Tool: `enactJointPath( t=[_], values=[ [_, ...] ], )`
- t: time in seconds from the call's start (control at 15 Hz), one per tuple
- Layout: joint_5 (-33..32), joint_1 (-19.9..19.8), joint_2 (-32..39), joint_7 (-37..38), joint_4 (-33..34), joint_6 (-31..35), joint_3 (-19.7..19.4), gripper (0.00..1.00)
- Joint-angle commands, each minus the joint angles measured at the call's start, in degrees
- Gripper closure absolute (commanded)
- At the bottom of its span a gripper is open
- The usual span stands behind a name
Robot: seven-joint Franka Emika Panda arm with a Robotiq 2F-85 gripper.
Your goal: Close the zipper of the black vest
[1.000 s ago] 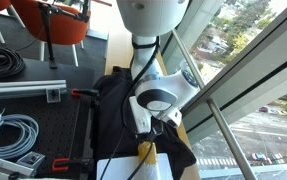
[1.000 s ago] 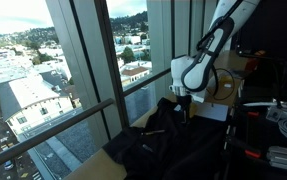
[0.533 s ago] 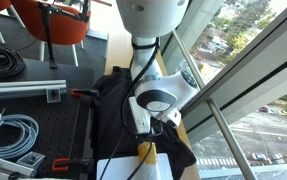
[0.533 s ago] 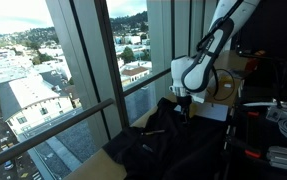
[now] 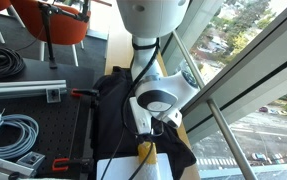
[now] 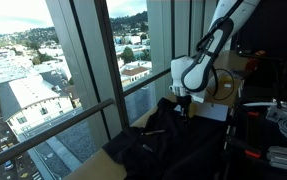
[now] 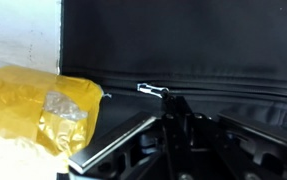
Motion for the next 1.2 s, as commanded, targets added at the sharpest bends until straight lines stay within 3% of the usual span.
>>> enactJointPath(
  t=[0.0,1.13],
  values=[
    [-1.5,0.8,0.7,0.6,0.8,1.3,-0.8,0.98],
    [-2.0,8.0,-0.1,2.9,1.1,-1.1,1.6,0.98]
  ],
)
